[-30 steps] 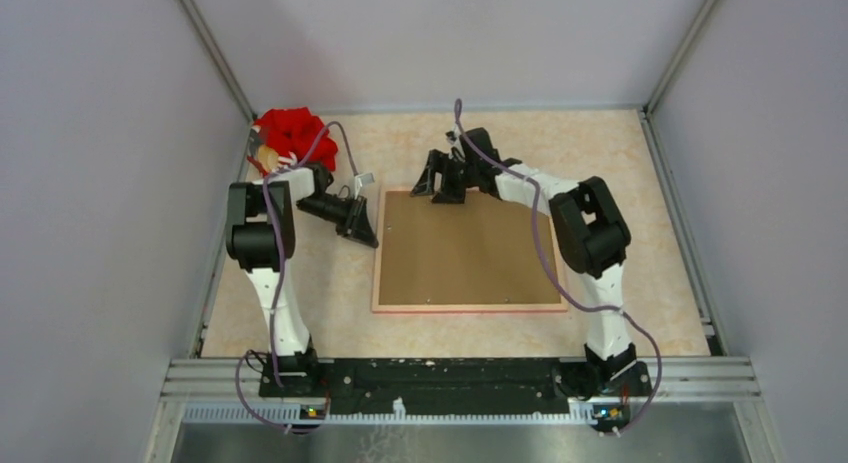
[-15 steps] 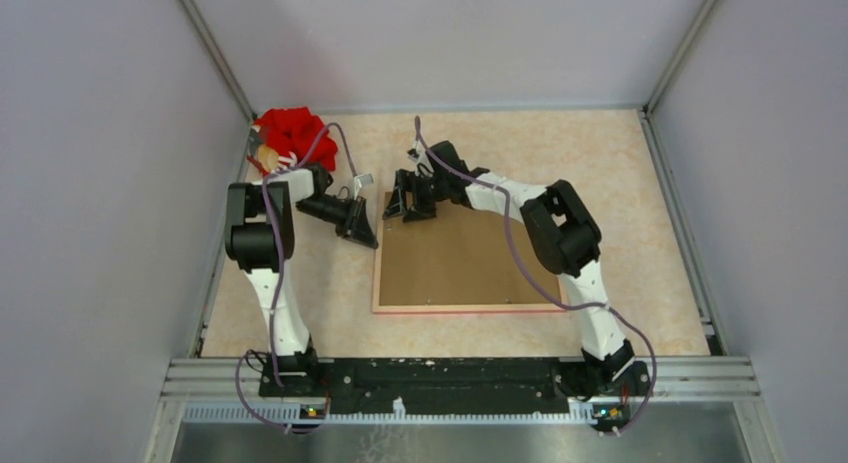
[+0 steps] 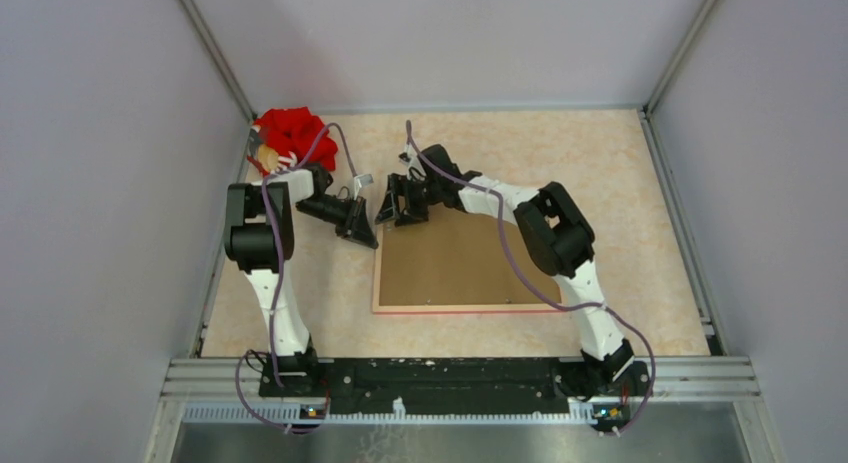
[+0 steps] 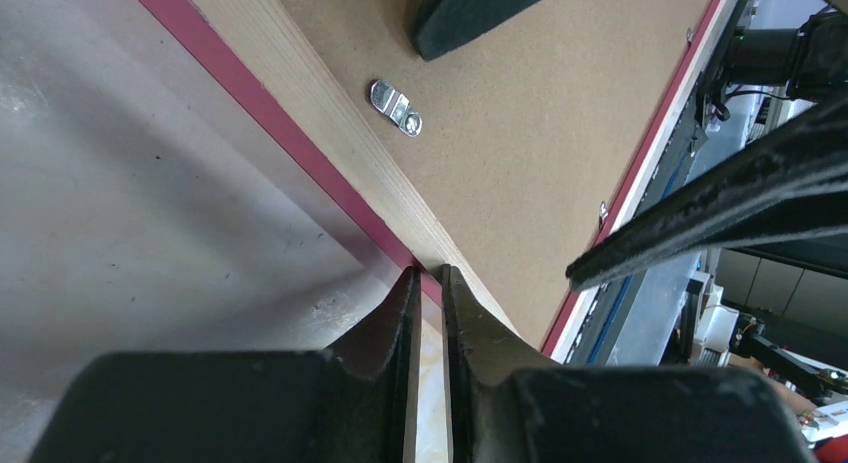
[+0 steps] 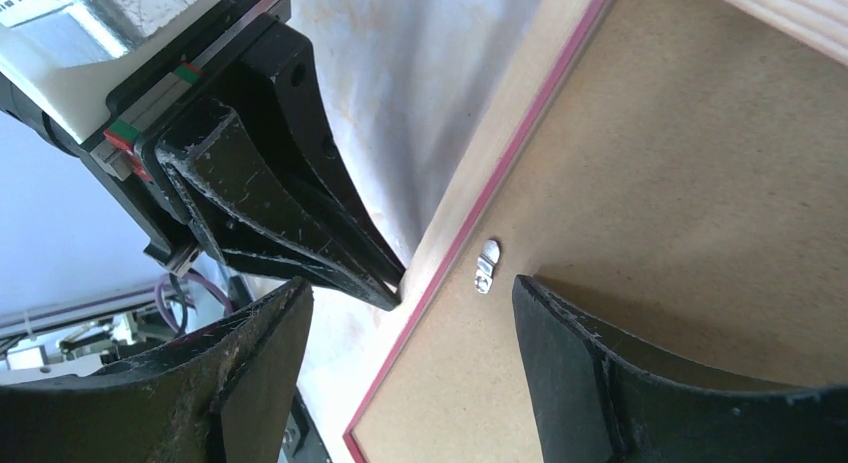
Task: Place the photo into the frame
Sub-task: Adjust the photo frame at the center of the board, then install the photo frame at the center of the board.
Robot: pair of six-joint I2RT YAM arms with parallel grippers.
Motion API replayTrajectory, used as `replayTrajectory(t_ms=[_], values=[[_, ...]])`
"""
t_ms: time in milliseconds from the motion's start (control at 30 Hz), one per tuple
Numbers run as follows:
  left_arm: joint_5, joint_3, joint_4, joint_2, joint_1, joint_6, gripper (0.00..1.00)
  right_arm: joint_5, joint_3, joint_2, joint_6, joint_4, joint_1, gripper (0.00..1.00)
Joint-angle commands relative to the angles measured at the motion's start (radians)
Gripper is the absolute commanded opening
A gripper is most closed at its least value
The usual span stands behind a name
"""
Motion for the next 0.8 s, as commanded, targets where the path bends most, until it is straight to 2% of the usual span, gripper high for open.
replayTrajectory(t_ms=[0,767], values=[[-0.092,-0.012,0.052,-0.025,-0.006,0.037,0.17,0.000,0.031,0.043,0.013,-0.001,0.026,0.73],[-0.099,0.001,0.040,-0.031,-0.007,0.047,0.16,-0.060,0.082,0.088,0.019,-0.013,0.030,0.71]])
